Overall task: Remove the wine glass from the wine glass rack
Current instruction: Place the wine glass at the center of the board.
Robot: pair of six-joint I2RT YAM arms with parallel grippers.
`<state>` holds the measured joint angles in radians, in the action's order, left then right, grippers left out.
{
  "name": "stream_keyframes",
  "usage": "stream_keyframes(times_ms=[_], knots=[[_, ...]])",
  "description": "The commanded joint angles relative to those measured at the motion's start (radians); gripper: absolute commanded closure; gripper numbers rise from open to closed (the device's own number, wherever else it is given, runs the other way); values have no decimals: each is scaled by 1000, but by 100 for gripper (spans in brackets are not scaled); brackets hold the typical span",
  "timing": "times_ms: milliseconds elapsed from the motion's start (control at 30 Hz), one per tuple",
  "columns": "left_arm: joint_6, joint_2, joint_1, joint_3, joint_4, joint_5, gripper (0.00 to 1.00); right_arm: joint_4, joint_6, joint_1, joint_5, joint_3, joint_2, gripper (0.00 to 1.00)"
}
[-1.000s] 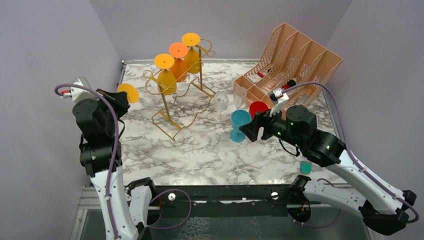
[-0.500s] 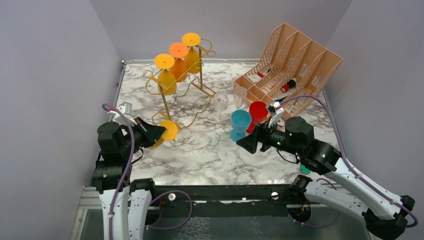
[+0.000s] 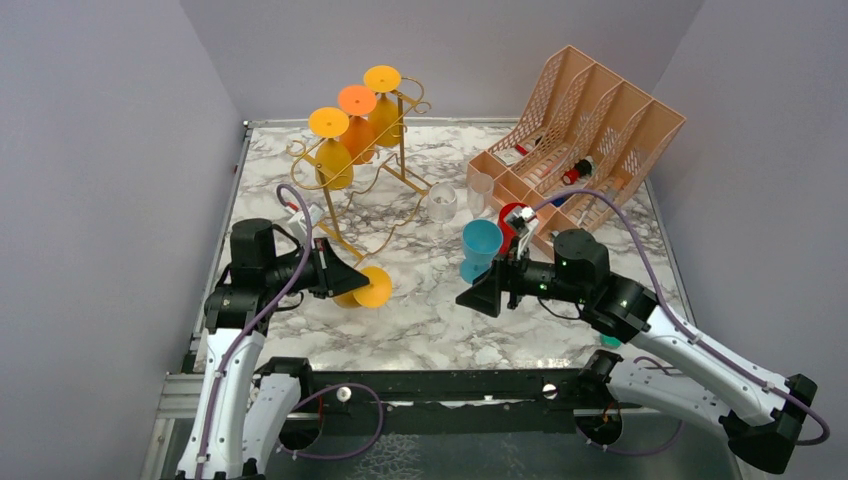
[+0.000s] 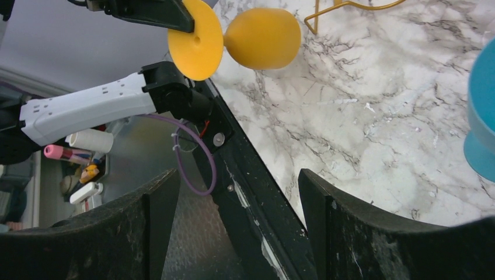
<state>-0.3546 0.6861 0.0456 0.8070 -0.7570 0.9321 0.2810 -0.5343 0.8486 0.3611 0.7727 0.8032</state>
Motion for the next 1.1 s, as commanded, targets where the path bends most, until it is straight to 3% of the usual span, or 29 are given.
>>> stream_keyframes(times_ms=[0,133,633,933,1067], knots=[[64,7,55,27,21,43,100,-111,4,-6,93,-28,20,23],[45,-4,115,48,57,-4,100,-152,-15,-5,126,-37,55,23],[16,47,247,109,194,44,100,-245,-75,-5,232,-31,149,26],[-43,131,538,129,368,-153,100,-344,-109,-5,250,-65,169,31],[-23,175,673,141,378,-261,100,-367,-115,-5,257,-72,170,42]])
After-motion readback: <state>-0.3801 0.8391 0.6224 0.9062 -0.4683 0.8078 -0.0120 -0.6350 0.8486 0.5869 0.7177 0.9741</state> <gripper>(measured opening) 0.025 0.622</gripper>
